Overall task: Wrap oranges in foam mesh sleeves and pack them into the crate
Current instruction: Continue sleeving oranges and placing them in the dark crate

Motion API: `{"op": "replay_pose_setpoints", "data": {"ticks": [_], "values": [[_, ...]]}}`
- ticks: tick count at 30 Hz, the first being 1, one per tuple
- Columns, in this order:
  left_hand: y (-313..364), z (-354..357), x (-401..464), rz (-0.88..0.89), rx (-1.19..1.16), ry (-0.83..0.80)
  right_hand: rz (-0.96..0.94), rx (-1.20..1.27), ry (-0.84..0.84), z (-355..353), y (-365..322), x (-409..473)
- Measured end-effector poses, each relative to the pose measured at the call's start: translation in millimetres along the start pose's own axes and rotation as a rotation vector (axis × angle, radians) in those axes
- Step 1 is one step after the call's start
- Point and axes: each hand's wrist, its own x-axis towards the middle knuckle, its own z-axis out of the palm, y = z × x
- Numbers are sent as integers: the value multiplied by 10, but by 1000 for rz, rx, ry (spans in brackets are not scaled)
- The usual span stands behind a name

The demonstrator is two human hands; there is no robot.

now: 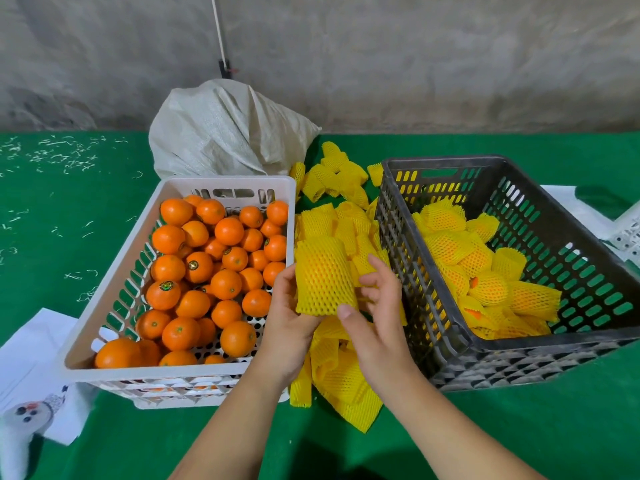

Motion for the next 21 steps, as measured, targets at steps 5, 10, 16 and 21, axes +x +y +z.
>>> {"op": "replay_pose_setpoints", "data": {"ticks": [5, 10, 16, 21], "values": [[0, 41, -42, 61, 135, -140, 250, 146, -93, 83, -96, 155], [12, 83, -71, 65, 245, -138, 248, 99, -87, 91, -48, 218], [-13, -23, -74, -8, 503, -445, 359, 54, -58, -204, -2, 413], [-72, -15, -115, 15, 584, -479, 426, 63, -6, -362, -3, 426]]}}
